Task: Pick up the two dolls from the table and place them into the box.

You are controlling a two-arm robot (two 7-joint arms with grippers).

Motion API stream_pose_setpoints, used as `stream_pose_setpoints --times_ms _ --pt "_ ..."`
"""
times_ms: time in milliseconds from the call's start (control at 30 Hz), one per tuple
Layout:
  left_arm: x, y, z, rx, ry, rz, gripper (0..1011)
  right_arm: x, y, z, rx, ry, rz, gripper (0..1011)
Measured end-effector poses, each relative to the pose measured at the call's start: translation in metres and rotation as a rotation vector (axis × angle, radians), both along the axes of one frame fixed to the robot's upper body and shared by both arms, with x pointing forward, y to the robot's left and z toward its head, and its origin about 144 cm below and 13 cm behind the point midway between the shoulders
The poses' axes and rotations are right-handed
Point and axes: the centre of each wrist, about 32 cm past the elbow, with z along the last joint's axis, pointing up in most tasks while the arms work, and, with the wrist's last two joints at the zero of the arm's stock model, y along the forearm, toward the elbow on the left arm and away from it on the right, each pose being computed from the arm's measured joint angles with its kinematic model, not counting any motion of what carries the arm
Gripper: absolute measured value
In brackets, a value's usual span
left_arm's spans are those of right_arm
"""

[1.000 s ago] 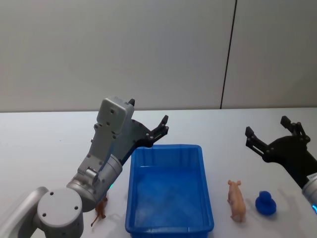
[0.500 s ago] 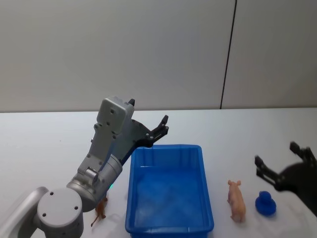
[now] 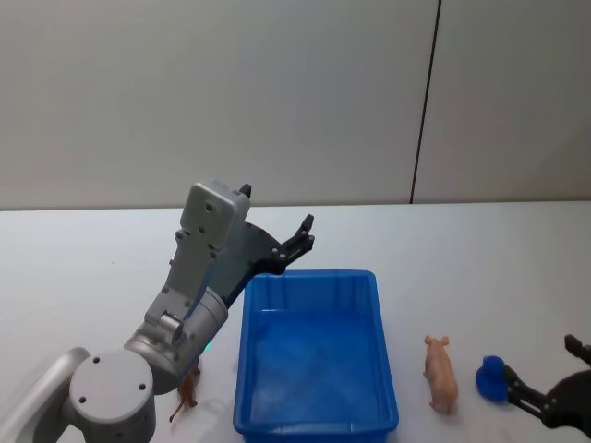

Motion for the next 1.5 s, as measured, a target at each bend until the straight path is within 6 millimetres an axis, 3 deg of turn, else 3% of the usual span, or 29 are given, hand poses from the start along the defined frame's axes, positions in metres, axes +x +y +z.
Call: stream_pose_setpoints --times_ms 333,733,1300,1500 --pt "0.0 0.0 0.0 0.0 0.0 0.0 1003 0.016 -0.003 -0.013 -0.052 0.041 0.014 1001" --pt "0.0 0.0 0.0 0.0 0.0 0.0 1003 0.047 0.007 -0.028 -0.065 0.084 0.031 1001" --pt "0.0 0.0 0.0 0.0 0.0 0.0 1003 0.071 0.022 -0.047 -0.051 0.177 0.024 998" --pt "0.0 0.0 0.0 0.0 0.0 0.0 1003 0.075 0.025 -0.05 -0.048 0.191 0.023 861"
